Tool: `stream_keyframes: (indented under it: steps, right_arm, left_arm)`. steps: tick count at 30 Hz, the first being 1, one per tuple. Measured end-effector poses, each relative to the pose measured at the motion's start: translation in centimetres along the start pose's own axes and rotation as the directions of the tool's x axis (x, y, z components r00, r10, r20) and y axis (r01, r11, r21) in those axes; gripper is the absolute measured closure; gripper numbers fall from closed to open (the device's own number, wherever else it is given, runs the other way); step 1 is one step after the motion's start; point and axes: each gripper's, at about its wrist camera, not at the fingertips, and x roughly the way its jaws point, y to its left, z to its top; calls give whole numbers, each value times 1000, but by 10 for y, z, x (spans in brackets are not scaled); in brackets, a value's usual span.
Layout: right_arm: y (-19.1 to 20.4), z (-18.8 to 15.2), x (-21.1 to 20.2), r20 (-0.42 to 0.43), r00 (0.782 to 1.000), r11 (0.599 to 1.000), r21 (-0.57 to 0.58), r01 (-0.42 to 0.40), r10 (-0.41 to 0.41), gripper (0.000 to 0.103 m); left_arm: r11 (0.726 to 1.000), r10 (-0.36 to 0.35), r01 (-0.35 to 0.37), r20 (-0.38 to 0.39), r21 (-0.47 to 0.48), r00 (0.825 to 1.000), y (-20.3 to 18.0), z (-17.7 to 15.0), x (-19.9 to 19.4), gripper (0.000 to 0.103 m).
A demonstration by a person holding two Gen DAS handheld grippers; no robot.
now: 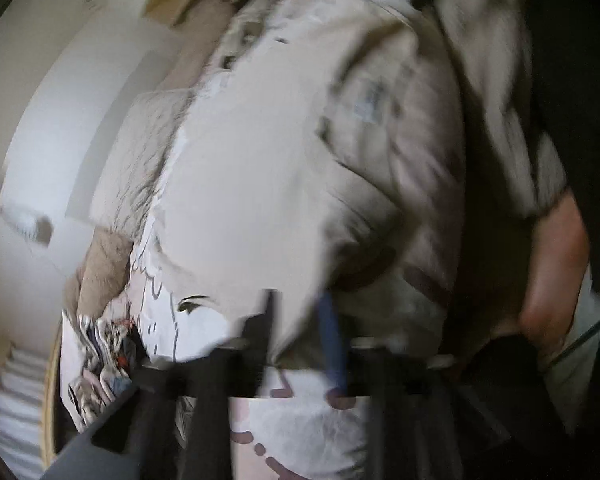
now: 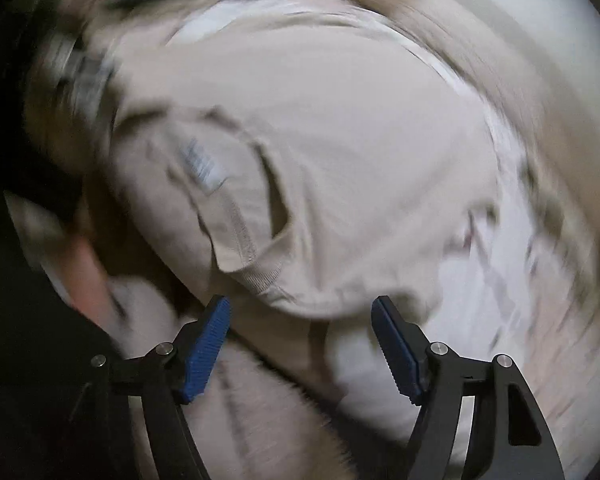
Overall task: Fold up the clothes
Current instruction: 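Lay the shirt flat on the bed with both tools, then open the left tool, then open the right tool and release the shirt hem onto the bed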
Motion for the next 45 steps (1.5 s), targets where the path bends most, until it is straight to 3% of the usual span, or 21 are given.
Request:
stream_keyframes:
  steps: [2, 3, 5, 7, 10, 13, 15, 18, 19, 22, 25, 29, 32, 34, 35, 36, 37, 39, 40, 42, 45]
  right_arm:
    - [-38, -3, -6, 51, 995, 958, 270, -94, 84, 30]
    - [-57, -9, -6, 91, 988, 902, 403, -154, 127, 37]
    - [-89, -25, -1, 179, 963, 739, 618, -268, 200, 49]
    - [-110, -37, 10, 255, 934, 563, 747, -354, 248, 55]
    - [-121, -45, 31, 342, 891, 340, 834, -434, 299, 58]
    - [-126, -50, 55, 419, 843, 130, 866, -482, 338, 60]
    - [-129, -53, 71, 466, 817, -6, 870, -494, 339, 77]
    - [-131, -55, 76, 450, 853, -58, 890, -452, 264, 91]
    - [-128, -52, 74, 414, 876, -8, 905, -426, 249, 93]
    - [-117, -43, 65, 285, 939, 191, 928, -321, 192, 98]
    - [-107, -33, 57, 162, 981, 375, 907, -191, 108, 100]
    - [-93, -20, 45, 19, 999, 581, 814, 7, -38, 100]
    - [-82, -10, 37, -65, 984, 695, 700, 164, -167, 100]
    - [-76, -5, 29, -97, 970, 707, 668, 230, -224, 89]
    - [-76, -5, 24, -117, 961, 704, 660, 264, -252, 64]
    - [-76, -5, 19, -136, 951, 699, 650, 298, -279, 28]
    - [-76, -5, 13, -155, 939, 693, 640, 332, -307, 23]
    - [-76, -4, 2, -191, 913, 679, 617, 397, -361, 23]
    - [-76, -6, -3, -190, 911, 680, 614, 401, -366, 23]
    - [-75, -6, -15, -166, 918, 686, 619, 382, -361, 23]
    - [-52, 18, -19, -61, 959, 772, 581, 260, -277, 23]
  left_arm:
    - [997, 22, -21, 10, -71, 1000, 16, 5, -6, 53]
    - [994, 33, -32, 15, -107, 999, 24, 8, -9, 53]
    - [985, 53, -50, 12, -167, 999, 33, 11, -11, 53]
    - [969, 59, -58, -6, -239, 998, 41, 14, -7, 53]
    - [950, 49, -58, -37, -306, 998, 45, 14, 6, 53]
    - [956, 44, -65, -82, -287, 996, 35, 9, 19, 53]
    - [967, 28, -57, -119, -249, 993, 25, 6, 29, 53]
    - [981, -14, -21, -183, -191, 983, 8, -3, 49, 53]
    - [985, -16, -17, -190, -174, 982, 4, -6, 51, 53]
    - [990, -1, -24, -178, -138, 984, -5, -13, 52, 53]
    - [988, -15, -13, -182, -154, 983, -3, -14, 52, 53]
    - [989, -24, -2, -179, -147, 984, -1, -14, 49, 56]
    - [989, -31, 5, -172, -146, 985, 5, -18, 39, 54]
    - [990, -27, 4, -164, -138, 986, 8, -24, 30, 45]
    - [992, -24, 3, -163, -128, 986, 8, -29, 27, 41]
    - [993, -26, 6, -165, -121, 986, 9, -33, 25, 40]
    - [993, -33, 13, -173, -119, 984, 9, -37, 26, 40]
    - [988, -54, 25, -185, -152, 981, 15, -42, 29, 40]
    - [985, -64, 31, -190, -173, 980, 18, -44, 31, 40]
    - [973, -90, 47, -183, -228, 979, 27, -46, 34, 40]
    - [966, -117, 72, -169, -249, 979, 32, -49, 37, 40]
